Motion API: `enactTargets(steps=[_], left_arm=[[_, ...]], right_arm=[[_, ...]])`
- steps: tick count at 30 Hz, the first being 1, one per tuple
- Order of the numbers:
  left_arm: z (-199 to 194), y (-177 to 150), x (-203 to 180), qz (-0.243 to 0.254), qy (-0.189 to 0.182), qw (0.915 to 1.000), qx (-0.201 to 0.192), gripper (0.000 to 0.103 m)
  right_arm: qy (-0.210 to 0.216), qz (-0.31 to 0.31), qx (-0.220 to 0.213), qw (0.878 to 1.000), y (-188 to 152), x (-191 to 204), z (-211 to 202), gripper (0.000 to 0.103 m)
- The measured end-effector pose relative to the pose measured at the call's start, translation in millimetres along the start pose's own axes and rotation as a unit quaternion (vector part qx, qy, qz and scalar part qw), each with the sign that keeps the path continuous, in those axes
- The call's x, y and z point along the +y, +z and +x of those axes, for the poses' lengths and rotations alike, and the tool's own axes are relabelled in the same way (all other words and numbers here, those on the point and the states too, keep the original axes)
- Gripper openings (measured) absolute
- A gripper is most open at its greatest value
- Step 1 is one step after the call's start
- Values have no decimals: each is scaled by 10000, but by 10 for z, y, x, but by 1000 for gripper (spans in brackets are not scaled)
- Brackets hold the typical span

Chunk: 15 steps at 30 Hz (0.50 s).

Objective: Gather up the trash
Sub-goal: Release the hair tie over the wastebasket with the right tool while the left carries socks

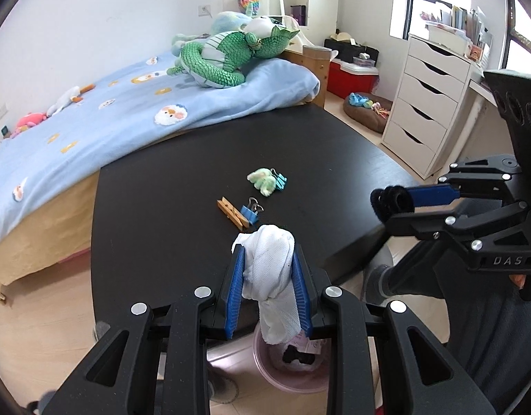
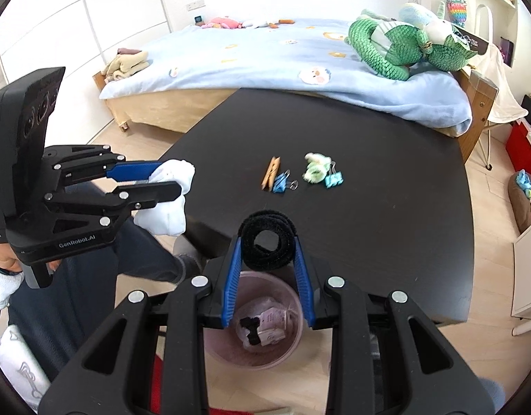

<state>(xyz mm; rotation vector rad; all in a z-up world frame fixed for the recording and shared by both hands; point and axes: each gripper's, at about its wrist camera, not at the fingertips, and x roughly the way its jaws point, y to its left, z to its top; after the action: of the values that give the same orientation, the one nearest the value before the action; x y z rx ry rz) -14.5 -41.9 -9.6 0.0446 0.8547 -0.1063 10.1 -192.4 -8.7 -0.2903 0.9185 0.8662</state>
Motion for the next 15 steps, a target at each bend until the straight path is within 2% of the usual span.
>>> enactTargets(steps=[8,15], left_arm=[[-205,-207,-3,-149,-20,9999,4,27],[-324,-271,27,-247,-48,9997,-52,27]], right_arm=[[173,-38,248,9995,-263,182,24,30],[222,-189,352,9990,-310,296,65,30]])
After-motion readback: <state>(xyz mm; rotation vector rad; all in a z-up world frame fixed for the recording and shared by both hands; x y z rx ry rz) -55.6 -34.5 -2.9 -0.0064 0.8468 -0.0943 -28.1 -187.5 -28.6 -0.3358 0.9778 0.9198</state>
